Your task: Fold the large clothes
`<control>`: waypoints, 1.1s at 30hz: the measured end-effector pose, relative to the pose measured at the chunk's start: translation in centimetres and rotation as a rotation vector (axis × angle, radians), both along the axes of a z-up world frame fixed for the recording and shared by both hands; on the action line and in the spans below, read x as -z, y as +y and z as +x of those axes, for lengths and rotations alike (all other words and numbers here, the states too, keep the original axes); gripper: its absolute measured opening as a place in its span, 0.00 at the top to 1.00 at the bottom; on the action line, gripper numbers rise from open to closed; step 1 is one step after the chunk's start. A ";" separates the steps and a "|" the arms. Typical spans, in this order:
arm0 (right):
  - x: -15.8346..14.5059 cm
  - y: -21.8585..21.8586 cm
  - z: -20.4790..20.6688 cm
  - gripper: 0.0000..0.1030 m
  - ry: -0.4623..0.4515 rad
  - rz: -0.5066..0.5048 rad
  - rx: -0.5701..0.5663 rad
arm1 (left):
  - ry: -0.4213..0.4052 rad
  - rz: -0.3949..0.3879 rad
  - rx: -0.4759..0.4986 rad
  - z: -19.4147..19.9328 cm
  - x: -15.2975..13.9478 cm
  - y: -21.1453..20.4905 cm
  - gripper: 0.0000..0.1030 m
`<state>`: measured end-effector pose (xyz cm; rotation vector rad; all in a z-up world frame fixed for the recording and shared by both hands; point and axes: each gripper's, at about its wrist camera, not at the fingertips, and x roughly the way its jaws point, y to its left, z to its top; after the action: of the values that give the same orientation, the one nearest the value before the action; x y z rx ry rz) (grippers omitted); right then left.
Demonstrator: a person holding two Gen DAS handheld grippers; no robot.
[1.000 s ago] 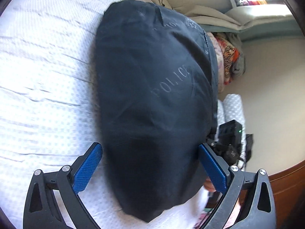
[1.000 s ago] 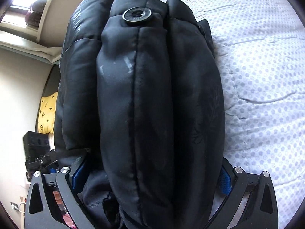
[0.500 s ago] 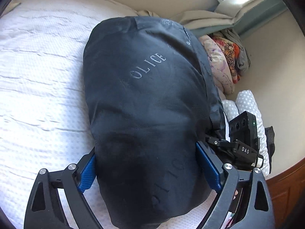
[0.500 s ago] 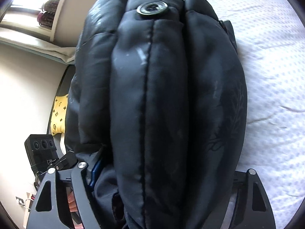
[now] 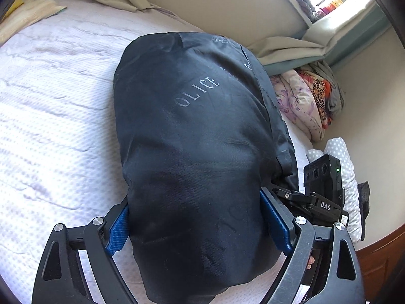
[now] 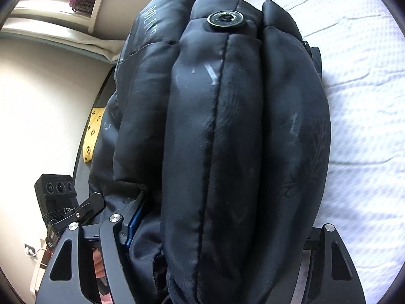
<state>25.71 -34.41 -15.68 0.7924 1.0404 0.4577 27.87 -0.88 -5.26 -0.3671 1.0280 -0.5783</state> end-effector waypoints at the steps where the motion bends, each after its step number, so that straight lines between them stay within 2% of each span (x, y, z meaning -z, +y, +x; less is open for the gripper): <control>1: 0.1 0.3 0.0 0.30 0.000 -0.001 0.002 | 0.006 -0.011 -0.003 0.2 0.2 0.3 0.11; 5: -0.4 0.4 -1.0 0.26 -0.009 -0.020 0.027 | 0.035 -0.056 -0.023 0.6 1.6 1.0 0.05; 9: 0.1 1.0 -0.8 0.13 0.016 -0.031 0.051 | 0.039 -0.044 -0.039 0.5 2.0 0.7 0.00; 13: -0.3 0.1 -0.9 0.10 0.052 -0.020 0.064 | 0.054 -0.038 -0.044 0.3 1.8 1.5 0.00; 16: -1.4 -0.5 -0.8 0.10 0.053 -0.022 0.061 | 0.039 -0.015 -0.048 -0.1 1.3 2.4 0.00; 21: -3.3 -1.2 -1.7 0.09 0.058 -0.090 0.072 | -0.030 0.070 -0.043 -1.0 -0.7 2.5 0.01; 23: -4.4 -1.3 -1.9 0.09 0.039 -0.117 0.082 | -0.065 0.100 -0.039 -1.4 -1.7 2.3 0.01; 28: -7.5 -3.2 -3.5 0.09 -0.031 -0.189 0.156 | -0.101 0.107 -0.056 -2.0 -3.0 2.7 0.01; 33: -11.8 -4.8 -5.6 0.09 -0.172 -0.318 0.224 | -0.141 0.165 -0.072 -2.7 -3.6 2.2 0.01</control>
<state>20.13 -39.22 -3.83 0.5655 0.8263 0.1594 25.22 1.34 -1.62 -0.2139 0.9158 -0.4453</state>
